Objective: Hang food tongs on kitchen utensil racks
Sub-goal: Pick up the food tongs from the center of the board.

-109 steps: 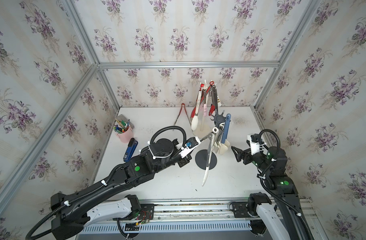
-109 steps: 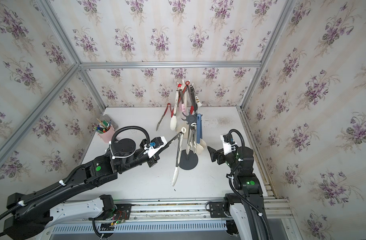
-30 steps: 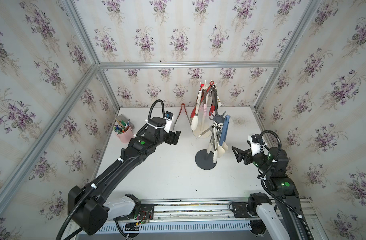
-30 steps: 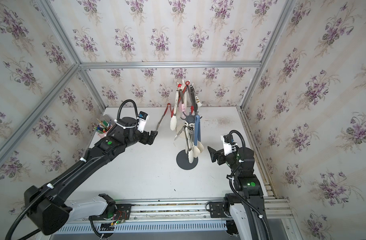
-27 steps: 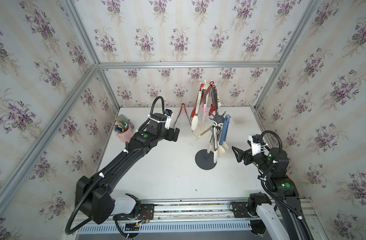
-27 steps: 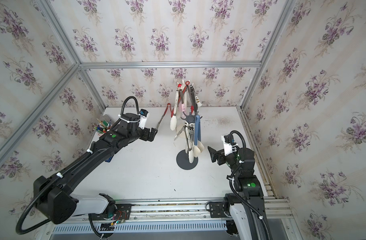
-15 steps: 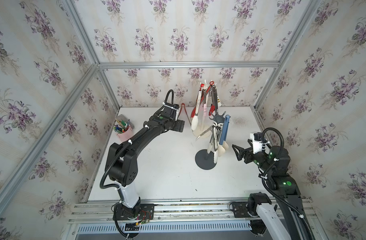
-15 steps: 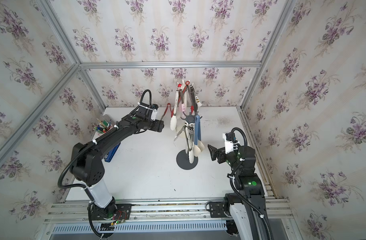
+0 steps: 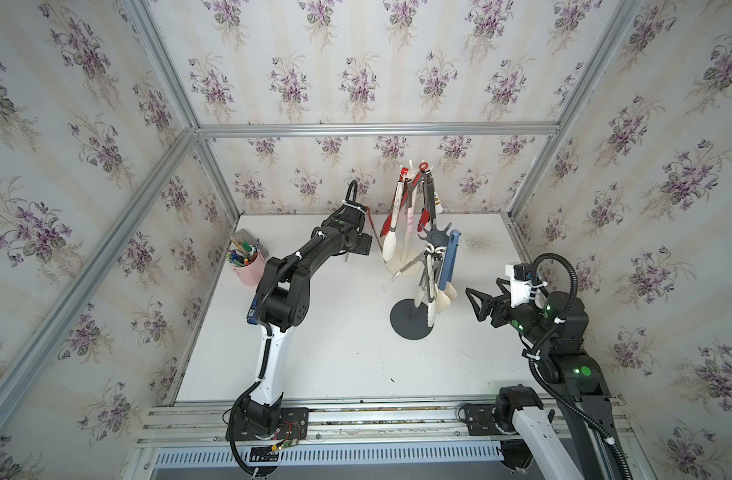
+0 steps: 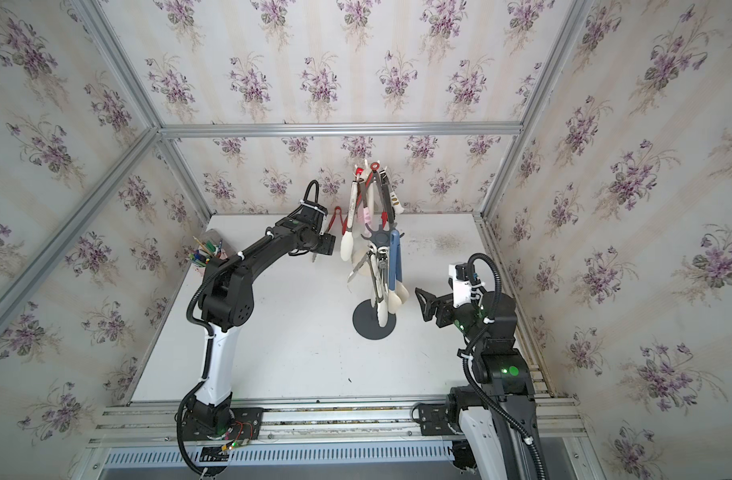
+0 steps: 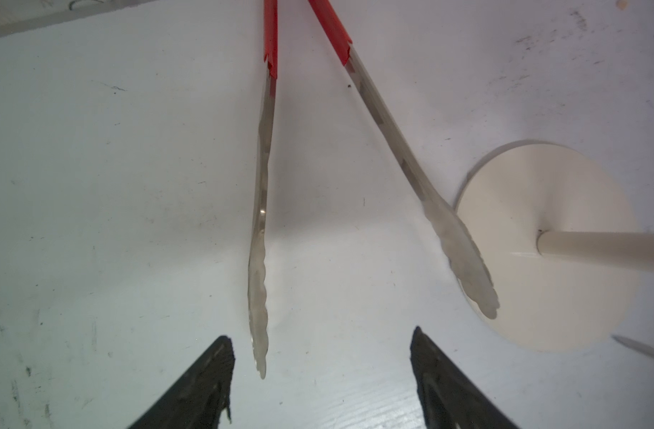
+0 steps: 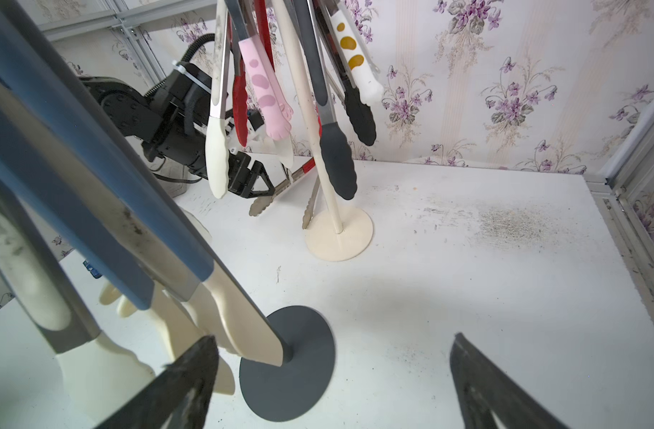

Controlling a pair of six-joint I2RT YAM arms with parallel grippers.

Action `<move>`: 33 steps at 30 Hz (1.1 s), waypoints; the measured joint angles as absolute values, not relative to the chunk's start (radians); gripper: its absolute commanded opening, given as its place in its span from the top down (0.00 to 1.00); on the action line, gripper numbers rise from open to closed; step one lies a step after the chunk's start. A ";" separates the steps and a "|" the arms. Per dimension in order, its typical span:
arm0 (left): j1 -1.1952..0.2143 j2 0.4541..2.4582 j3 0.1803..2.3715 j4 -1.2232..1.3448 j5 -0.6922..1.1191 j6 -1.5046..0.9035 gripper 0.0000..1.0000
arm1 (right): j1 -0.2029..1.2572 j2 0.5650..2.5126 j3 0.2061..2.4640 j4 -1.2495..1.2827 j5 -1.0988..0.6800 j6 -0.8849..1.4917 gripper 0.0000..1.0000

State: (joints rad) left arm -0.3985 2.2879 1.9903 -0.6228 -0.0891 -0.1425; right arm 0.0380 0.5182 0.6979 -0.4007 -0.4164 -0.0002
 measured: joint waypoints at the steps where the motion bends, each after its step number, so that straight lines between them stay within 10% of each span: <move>1: -0.393 2.305 2.009 -0.624 -0.096 -0.142 0.26 | 0.038 0.522 0.704 -0.402 -0.417 0.000 0.04; 16: -0.355 2.523 2.281 -0.642 -0.105 -0.131 0.36 | 0.038 0.556 0.747 -0.429 -0.439 0.022 0.04; 33: -0.340 2.662 2.434 -0.670 -0.089 -0.112 0.85 | 0.038 0.536 0.762 -0.429 -0.458 0.068 0.04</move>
